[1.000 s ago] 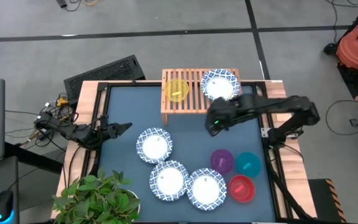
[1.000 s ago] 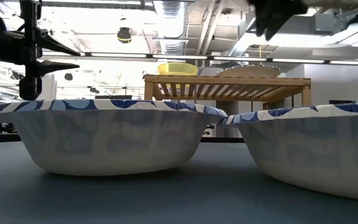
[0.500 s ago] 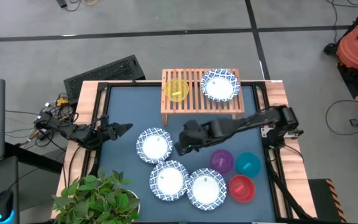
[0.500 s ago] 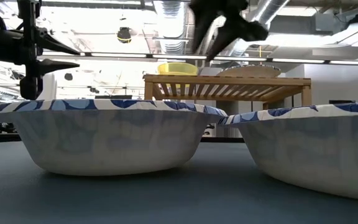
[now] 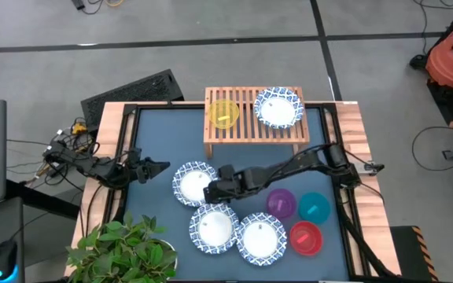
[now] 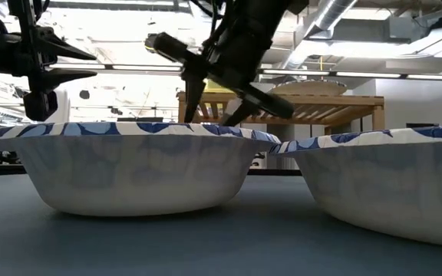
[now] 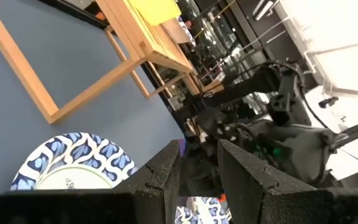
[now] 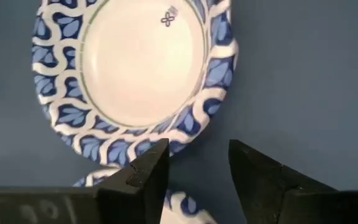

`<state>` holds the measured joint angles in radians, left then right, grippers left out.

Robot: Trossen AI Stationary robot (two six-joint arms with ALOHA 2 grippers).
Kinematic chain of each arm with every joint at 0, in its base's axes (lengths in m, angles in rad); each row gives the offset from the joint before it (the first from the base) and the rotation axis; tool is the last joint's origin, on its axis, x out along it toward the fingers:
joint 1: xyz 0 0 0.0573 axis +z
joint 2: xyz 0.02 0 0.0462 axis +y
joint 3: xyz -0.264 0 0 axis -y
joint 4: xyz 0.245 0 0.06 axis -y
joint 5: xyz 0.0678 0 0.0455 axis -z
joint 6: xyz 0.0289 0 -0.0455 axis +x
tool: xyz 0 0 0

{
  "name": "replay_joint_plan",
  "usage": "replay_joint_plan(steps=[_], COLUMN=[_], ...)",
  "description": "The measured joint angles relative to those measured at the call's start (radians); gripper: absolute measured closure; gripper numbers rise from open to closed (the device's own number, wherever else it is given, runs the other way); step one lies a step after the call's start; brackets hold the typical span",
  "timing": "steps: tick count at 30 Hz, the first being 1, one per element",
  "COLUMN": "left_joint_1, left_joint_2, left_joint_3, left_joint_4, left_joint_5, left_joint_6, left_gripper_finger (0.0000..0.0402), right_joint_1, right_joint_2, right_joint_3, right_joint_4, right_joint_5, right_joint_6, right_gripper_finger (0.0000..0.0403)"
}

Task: Place and stack bowls onto a shelf
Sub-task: Stack the top white bowl on top of the white bowl on the shelf

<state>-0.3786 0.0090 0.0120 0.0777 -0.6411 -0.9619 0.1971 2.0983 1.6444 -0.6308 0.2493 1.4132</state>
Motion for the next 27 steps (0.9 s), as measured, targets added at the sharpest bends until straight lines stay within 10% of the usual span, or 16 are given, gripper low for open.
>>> replay_joint_plan(steps=[27], left_joint_1=[0.000], left_joint_2=[0.002], left_joint_3=[0.000], left_joint_4=[0.000], left_joint_5=[0.007], left_joint_6=[0.003], left_gripper_finger=[0.0308], right_joint_1=[-0.157], right_joint_2=[0.018], right_joint_3=[0.000], right_joint_4=[0.048], right_joint_5=[-0.027], right_joint_6=[-0.191], right_gripper_finger=[0.0172])
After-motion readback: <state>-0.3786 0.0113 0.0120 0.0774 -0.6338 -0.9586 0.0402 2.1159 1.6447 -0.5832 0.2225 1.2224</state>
